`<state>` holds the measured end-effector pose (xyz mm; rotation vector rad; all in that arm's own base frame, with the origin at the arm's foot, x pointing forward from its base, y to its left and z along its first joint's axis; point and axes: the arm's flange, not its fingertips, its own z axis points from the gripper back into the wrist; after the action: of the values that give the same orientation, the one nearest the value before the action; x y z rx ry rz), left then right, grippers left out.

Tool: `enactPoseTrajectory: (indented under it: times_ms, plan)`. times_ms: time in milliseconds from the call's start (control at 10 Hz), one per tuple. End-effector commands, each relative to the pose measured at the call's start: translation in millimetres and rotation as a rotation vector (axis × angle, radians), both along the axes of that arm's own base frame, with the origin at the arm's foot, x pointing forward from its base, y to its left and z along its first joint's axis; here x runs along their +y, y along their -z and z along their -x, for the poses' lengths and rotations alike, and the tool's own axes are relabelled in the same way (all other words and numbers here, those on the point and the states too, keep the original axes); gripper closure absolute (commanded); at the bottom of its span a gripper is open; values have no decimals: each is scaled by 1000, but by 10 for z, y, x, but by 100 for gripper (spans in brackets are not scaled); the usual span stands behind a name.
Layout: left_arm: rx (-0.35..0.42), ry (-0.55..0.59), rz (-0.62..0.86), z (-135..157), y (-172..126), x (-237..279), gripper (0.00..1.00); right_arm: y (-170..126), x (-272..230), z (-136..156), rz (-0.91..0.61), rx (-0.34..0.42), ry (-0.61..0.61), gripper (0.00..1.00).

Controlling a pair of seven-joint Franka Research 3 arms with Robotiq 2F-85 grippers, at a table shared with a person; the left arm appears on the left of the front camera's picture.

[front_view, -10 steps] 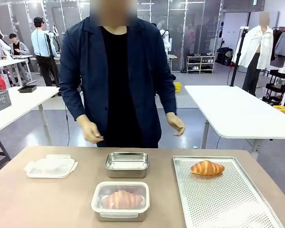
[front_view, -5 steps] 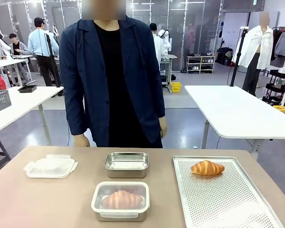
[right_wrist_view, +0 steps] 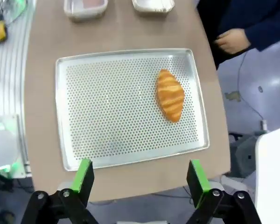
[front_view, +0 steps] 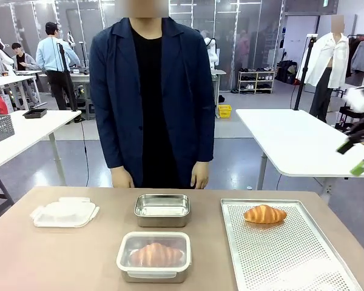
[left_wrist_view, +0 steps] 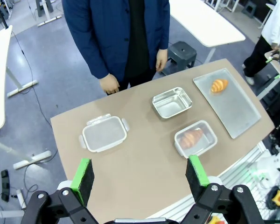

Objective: Place the bread into the airtight container.
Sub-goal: Pick up a Butter Roll and place it into an empty Airtight Container.

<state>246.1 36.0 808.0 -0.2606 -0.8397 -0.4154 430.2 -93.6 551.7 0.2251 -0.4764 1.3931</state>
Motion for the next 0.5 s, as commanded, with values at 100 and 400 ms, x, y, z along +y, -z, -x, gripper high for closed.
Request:
enactPoseTrajectory:
  times_ms: [100,400]
  plan:
    - [6,12,-13,8,-21,5,0,459,610,-453,214,29,-46,0]
    - [6,12,-13,8,-21,5,0,928,1037,-814,272,43,-52,0]
